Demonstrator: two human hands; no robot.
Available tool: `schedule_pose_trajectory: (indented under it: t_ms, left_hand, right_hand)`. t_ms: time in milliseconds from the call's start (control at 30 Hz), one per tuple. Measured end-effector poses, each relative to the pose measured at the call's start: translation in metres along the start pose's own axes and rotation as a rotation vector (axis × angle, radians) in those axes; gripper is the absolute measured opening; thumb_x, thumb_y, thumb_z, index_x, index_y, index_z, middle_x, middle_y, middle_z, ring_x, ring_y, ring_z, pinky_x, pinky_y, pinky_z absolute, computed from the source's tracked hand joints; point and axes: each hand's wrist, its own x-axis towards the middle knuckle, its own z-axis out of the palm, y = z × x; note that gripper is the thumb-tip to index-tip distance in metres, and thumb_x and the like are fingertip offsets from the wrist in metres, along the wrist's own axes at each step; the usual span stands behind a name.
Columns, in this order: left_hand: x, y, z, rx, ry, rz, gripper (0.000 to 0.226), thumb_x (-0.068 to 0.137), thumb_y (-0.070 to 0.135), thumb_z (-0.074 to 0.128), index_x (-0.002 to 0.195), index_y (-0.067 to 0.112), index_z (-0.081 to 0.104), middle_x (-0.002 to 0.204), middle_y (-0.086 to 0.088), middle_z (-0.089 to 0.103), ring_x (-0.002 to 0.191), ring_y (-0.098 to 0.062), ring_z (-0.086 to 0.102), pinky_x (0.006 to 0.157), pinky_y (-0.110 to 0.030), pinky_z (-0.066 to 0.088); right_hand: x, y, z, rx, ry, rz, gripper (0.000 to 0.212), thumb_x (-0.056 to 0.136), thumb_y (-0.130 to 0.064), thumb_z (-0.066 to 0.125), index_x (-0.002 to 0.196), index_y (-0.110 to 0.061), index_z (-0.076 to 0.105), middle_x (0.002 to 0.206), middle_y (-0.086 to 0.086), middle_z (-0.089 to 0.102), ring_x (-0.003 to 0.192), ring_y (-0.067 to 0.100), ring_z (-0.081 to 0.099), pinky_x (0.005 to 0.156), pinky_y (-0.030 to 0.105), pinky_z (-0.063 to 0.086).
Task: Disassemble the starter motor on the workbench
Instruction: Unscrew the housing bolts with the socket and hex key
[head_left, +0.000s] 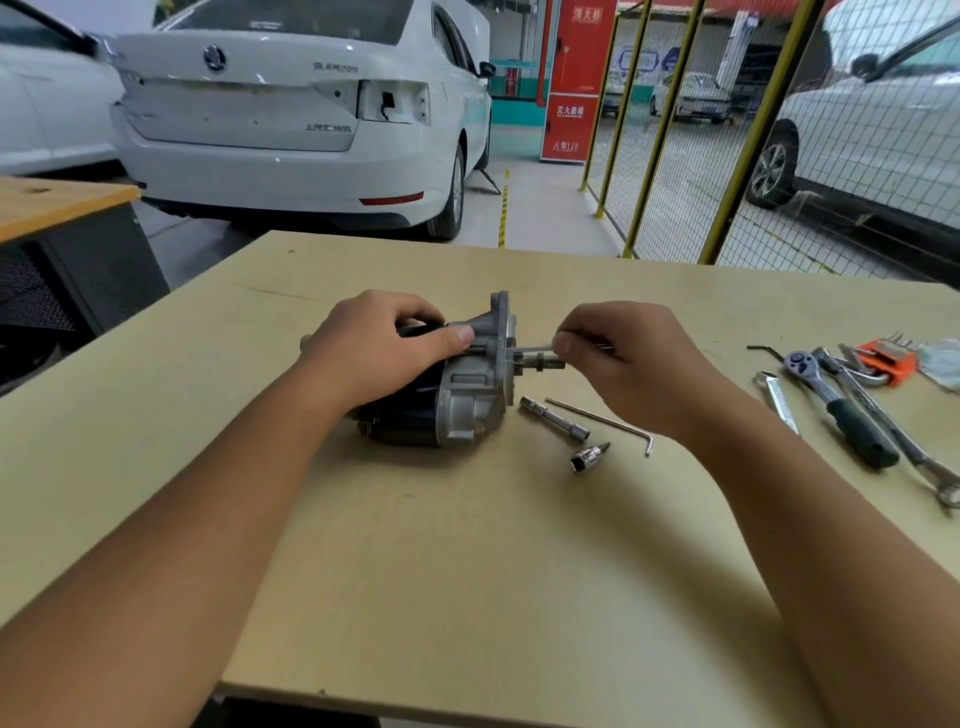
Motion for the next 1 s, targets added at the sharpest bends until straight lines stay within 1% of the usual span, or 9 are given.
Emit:
schedule_pose_trajectory:
  t_ms: [133, 167, 233, 333, 400, 567, 667, 800, 1000]
  left_hand:
    - [-0.001, 0.0007, -0.001, -0.016, -0.002, -0.011, 0.062, 0.053, 0.09, 0.06, 0.094, 0.047, 0.076, 0.104, 0.016, 0.073, 0.111, -0.017, 0.065, 0.104, -0.05, 0.048]
    - [-0.0011, 0.0007, -0.0011, -0.02, -0.003, -0.011, 0.063, 0.053, 0.09, 0.061, 0.095, 0.045, 0.076, 0.105, 0.016, 0.073, 0.112, -0.017, 0.065, 0.104, -0.05, 0.048]
    - [-0.0016, 0.0012, -0.0013, -0.027, -0.006, -0.012, 0.067, 0.051, 0.09, 0.062, 0.097, 0.044, 0.076, 0.106, 0.016, 0.073, 0.112, -0.017, 0.065, 0.104, -0.05, 0.048]
    - [-0.0018, 0.0015, -0.002, -0.03, -0.011, -0.01, 0.072, 0.048, 0.089, 0.064, 0.102, 0.042, 0.076, 0.109, 0.015, 0.073, 0.114, -0.016, 0.064, 0.106, -0.049, 0.048]
    - [-0.0019, 0.001, -0.0024, -0.029, -0.015, -0.009, 0.074, 0.047, 0.089, 0.065, 0.104, 0.042, 0.076, 0.11, 0.014, 0.072, 0.114, -0.016, 0.064, 0.106, -0.049, 0.047]
    - [-0.0024, 0.0012, -0.0011, -0.012, -0.018, 0.0, 0.07, 0.05, 0.09, 0.062, 0.102, 0.045, 0.075, 0.108, 0.016, 0.072, 0.114, -0.016, 0.064, 0.106, -0.048, 0.047]
    - [-0.0017, 0.0022, -0.0004, -0.004, -0.001, 0.004, 0.062, 0.055, 0.09, 0.056, 0.095, 0.047, 0.075, 0.104, 0.017, 0.073, 0.112, -0.017, 0.064, 0.105, -0.049, 0.047]
    - [-0.0018, 0.0018, -0.0006, -0.015, -0.005, 0.001, 0.064, 0.054, 0.09, 0.059, 0.096, 0.046, 0.075, 0.106, 0.016, 0.073, 0.113, -0.017, 0.064, 0.106, -0.05, 0.047]
    - [-0.0021, 0.0011, -0.0011, -0.026, -0.018, -0.001, 0.073, 0.047, 0.088, 0.064, 0.104, 0.043, 0.076, 0.11, 0.014, 0.072, 0.115, -0.016, 0.063, 0.107, -0.049, 0.047]
  right_hand:
    - [0.0025, -0.0033, -0.0022, -0.094, -0.022, -0.016, 0.014, 0.096, -0.023, 0.062, 0.091, -0.017, 0.073, 0.073, -0.015, 0.053, 0.071, 0.001, 0.049, 0.062, 0.015, 0.032]
    - [0.0029, -0.0042, -0.0023, -0.113, -0.016, -0.02, 0.013, 0.095, -0.023, 0.064, 0.09, -0.016, 0.073, 0.075, -0.013, 0.055, 0.072, 0.004, 0.05, 0.064, 0.017, 0.036]
    - [0.0025, -0.0063, -0.0018, -0.172, -0.006, -0.025, 0.012, 0.093, -0.026, 0.067, 0.09, -0.018, 0.075, 0.079, -0.009, 0.06, 0.078, 0.015, 0.053, 0.072, 0.034, 0.047]
    - [0.0017, -0.0097, -0.0036, -0.218, 0.017, -0.018, 0.008, 0.091, -0.032, 0.07, 0.088, -0.026, 0.075, 0.082, -0.012, 0.062, 0.088, 0.022, 0.055, 0.081, 0.045, 0.048]
    - [0.001, -0.0095, -0.0038, -0.201, 0.038, -0.022, 0.004, 0.087, -0.031, 0.075, 0.086, -0.027, 0.076, 0.081, -0.013, 0.063, 0.085, 0.02, 0.058, 0.08, 0.044, 0.05]
    - [0.0008, -0.0074, -0.0012, -0.114, 0.043, -0.043, 0.01, 0.079, -0.023, 0.083, 0.081, -0.023, 0.073, 0.074, -0.015, 0.058, 0.066, 0.002, 0.052, 0.062, 0.022, 0.042]
    - [0.0008, -0.0064, 0.0013, -0.051, 0.054, -0.037, 0.007, 0.089, -0.028, 0.072, 0.085, -0.022, 0.074, 0.076, -0.008, 0.057, 0.071, 0.005, 0.052, 0.062, 0.021, 0.038]
    - [0.0025, -0.0043, 0.0041, -0.087, -0.015, -0.033, 0.018, 0.096, -0.024, 0.064, 0.092, -0.011, 0.076, 0.079, 0.001, 0.058, 0.073, 0.014, 0.049, 0.062, 0.026, 0.029]
    - [0.0018, -0.007, 0.0026, -0.138, -0.015, -0.039, 0.008, 0.086, -0.03, 0.076, 0.082, -0.025, 0.071, 0.078, -0.014, 0.055, 0.073, 0.011, 0.055, 0.069, 0.035, 0.049]
